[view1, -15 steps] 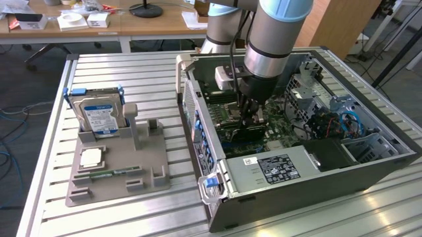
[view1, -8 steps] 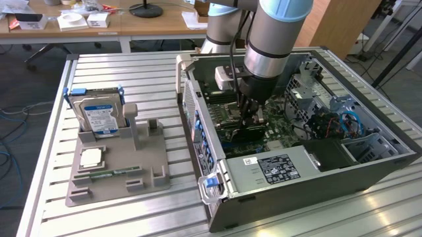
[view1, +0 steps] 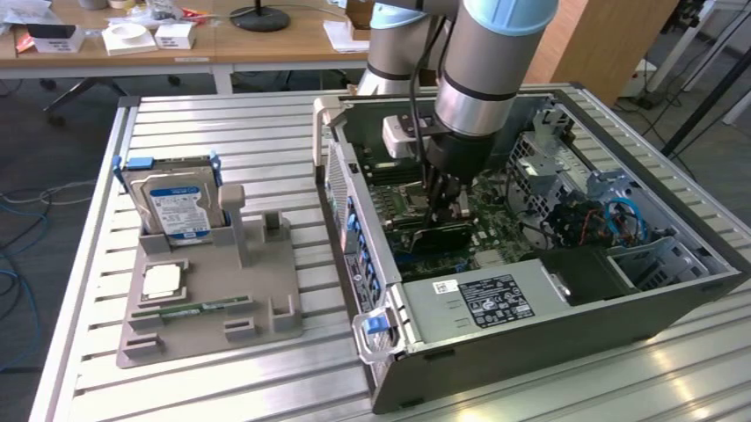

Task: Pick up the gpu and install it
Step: 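Press down on the gpu until it lock into place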

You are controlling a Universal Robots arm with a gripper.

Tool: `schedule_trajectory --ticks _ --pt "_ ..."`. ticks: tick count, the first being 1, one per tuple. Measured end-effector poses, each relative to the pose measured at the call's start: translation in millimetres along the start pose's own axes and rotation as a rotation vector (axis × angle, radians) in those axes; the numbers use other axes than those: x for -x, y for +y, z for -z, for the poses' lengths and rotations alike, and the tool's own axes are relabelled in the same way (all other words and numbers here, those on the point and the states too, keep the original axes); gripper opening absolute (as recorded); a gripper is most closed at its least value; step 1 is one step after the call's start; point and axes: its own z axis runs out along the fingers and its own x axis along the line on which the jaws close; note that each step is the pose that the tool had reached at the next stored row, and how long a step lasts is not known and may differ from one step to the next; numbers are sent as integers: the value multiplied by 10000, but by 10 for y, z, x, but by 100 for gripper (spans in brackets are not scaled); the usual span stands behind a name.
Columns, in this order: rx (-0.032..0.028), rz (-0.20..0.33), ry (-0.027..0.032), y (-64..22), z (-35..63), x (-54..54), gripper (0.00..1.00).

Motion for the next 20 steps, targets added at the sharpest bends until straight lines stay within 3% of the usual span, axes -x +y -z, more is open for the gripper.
schedule_trajectory --ticks 10,20 --pt "-3 1 91 -2 199 6 10" --pt "-5 1 166 -7 540 17 10"
